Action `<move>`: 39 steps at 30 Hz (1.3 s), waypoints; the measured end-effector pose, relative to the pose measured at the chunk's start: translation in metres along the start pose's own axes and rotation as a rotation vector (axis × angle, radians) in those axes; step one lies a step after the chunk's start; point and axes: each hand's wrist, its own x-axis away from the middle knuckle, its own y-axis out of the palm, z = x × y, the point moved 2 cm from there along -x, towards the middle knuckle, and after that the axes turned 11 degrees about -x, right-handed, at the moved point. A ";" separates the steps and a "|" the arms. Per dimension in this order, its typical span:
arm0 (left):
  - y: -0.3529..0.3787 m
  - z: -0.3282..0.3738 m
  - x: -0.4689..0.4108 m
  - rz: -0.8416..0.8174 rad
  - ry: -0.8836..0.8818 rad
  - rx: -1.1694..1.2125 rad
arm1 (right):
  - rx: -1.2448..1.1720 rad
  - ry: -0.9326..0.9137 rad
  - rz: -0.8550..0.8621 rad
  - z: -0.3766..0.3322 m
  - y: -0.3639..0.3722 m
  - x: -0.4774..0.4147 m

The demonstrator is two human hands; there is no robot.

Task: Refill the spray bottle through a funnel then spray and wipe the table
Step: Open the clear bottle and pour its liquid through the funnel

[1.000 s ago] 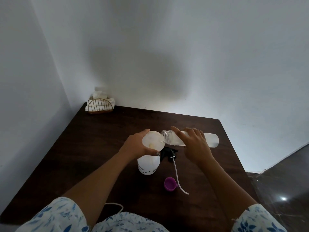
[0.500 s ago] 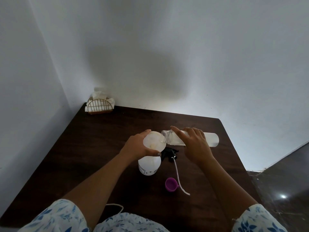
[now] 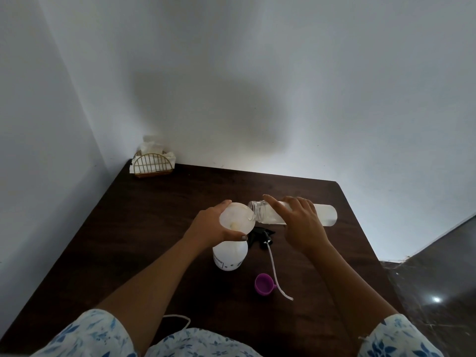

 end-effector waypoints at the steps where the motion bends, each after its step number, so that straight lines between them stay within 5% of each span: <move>1: 0.000 0.000 0.000 0.003 0.002 -0.001 | 0.001 0.001 0.001 0.000 0.000 0.000; 39: -0.003 0.002 0.006 0.011 -0.002 -0.008 | 0.025 -0.014 -0.012 -0.004 -0.004 0.001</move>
